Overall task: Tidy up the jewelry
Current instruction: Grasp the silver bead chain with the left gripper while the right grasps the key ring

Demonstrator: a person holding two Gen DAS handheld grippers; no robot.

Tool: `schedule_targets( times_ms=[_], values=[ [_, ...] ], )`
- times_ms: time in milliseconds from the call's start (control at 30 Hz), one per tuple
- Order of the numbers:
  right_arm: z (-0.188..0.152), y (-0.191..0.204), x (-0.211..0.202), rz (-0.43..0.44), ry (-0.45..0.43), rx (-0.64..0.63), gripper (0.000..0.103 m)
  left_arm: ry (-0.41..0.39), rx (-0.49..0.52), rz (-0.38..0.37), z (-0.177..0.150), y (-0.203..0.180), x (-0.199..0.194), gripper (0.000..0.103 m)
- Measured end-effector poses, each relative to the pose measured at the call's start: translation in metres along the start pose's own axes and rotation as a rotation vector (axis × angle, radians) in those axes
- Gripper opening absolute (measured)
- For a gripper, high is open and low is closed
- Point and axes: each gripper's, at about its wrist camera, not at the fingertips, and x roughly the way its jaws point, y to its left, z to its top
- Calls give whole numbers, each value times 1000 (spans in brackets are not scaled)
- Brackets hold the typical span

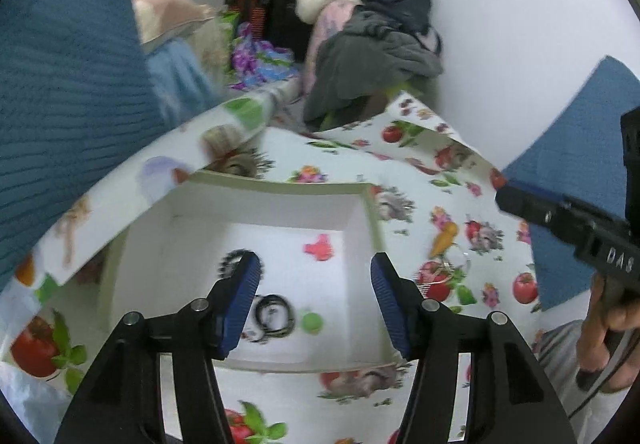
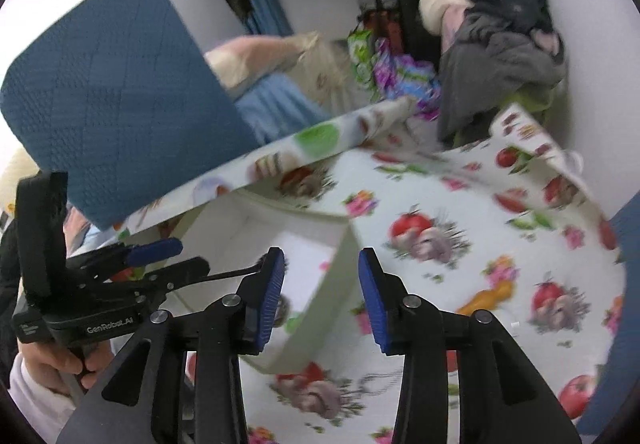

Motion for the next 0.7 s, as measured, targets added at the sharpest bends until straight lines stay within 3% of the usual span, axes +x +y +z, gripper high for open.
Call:
schedule_targets(
  times_ms=[300,433,700],
  values=[
    [-20,-70,-39,-106,-37,19,36,12,85,-102,-14,-83,26,58],
    [-41,-103,-37,-135,-10,50,36,37,100,-153,-26,-114,43,58],
    [-89,-156,-8,-134,86,132,30,116,154,-177,-55,-149,92,55]
  ],
)
